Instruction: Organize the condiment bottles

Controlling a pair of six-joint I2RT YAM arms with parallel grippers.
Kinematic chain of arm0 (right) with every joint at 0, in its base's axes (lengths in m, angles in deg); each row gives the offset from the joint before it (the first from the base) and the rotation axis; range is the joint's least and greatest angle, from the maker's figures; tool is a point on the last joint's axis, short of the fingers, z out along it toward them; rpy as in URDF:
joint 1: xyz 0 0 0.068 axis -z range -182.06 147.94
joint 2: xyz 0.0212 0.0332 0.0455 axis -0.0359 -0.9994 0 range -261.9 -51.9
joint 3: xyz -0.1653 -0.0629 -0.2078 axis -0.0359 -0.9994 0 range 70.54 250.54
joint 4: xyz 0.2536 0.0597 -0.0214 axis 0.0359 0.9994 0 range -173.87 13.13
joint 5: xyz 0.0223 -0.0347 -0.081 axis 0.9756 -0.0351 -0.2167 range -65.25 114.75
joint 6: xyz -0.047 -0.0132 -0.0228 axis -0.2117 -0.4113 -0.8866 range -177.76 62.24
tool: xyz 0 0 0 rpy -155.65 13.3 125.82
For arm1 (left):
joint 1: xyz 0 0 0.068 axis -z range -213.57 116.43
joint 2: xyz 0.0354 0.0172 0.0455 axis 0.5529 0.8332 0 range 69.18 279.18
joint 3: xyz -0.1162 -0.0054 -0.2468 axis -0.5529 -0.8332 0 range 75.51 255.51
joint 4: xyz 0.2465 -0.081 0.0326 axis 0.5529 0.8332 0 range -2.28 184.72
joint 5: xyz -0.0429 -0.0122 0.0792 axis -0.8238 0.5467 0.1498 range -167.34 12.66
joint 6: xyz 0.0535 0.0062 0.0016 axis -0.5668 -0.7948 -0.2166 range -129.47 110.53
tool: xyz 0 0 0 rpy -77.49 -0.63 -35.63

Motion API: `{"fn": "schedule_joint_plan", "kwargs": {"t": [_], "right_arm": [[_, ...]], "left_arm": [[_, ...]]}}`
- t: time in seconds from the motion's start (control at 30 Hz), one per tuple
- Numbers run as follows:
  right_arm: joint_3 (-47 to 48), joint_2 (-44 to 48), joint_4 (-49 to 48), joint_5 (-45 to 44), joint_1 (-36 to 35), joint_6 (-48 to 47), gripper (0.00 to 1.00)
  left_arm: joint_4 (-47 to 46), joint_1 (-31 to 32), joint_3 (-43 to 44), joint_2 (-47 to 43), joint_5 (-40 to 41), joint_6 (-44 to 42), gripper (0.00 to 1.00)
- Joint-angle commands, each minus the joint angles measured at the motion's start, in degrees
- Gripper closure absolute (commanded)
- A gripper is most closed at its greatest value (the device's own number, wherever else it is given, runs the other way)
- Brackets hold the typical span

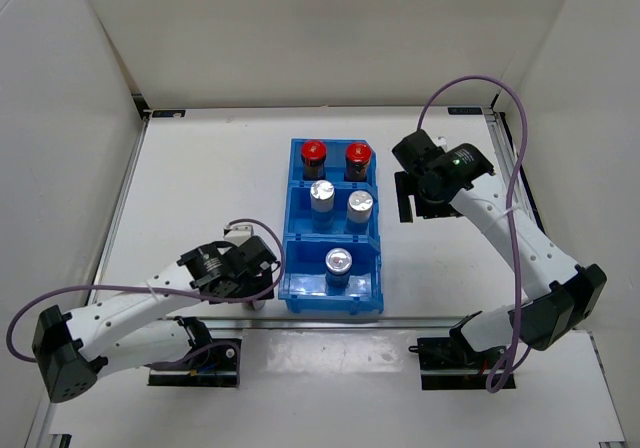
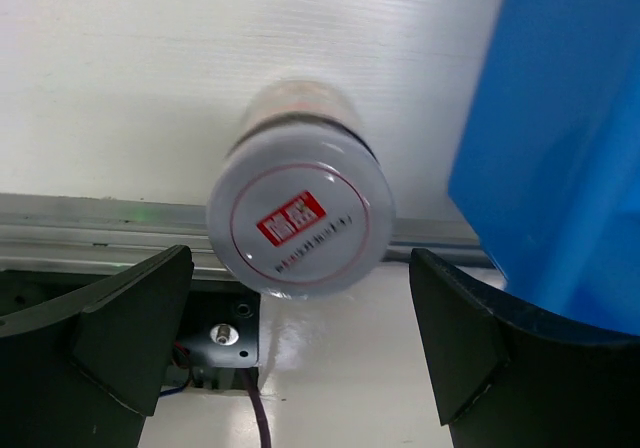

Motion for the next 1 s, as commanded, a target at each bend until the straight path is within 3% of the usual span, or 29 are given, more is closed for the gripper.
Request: {"fn": "schedule_joint_plan", "kwargs": {"t": [0.0, 0.17, 0.3, 0.4, 0.53, 0.63, 0.77, 0.83, 0.97], "right_arm": [[-0.1, -0.2, -0.7, 0.3, 0.2, -0.3, 0.01], [-0.1, -0.7, -0.7, 0.8, 0.2, -0.3, 0.01], [-0.1, -0.7, -0.7, 0.8, 0.2, -0.9, 0.01], [-0.1, -1.2, -0.7, 0.8, 0.2, -0.9, 0.01], [-0.1, -1.2, -0.7, 0.8, 0.2, -0.9, 0.01], [-0.1, -1.2, -1.2, 0.8, 0.2, -0.9, 0.01], [-0.1, -1.7, -1.2, 0.8, 0.2, -0.9, 0.01], [-0.1, -1.7, -1.2, 0.8, 0.2, -0.9, 0.01], [-0.6, -1.7, -1.2, 1.4, 0.2, -0.9, 0.01]], "left_arm": [[-0.7, -2.6, 0.3, 2.8, 1.8, 0.5, 0.0], [-3.7, -6.7, 0.9, 7.2, -1.5, -4.2, 0.0], [-5.9, -10.3, 1.5, 9.7, -2.9, -7.9, 0.08], [-7.8, -12.1, 1.5, 10.3, -4.6, -10.3, 0.19], [-7.0, -13.5, 3.8, 9.8, -4.6, -11.6, 0.45], [-5.2, -14.1, 8.5, 7.9, -1.7, -11.6, 0.55], [-2.1, -14.1, 17.4, 6.5, 3.5, -10.9, 0.84], [-0.8, -14.1, 21.8, 7.9, 4.7, -10.3, 0.89], [0.5, -12.2, 32.7, 13.0, 6.4, -13.3, 0.89]]}}
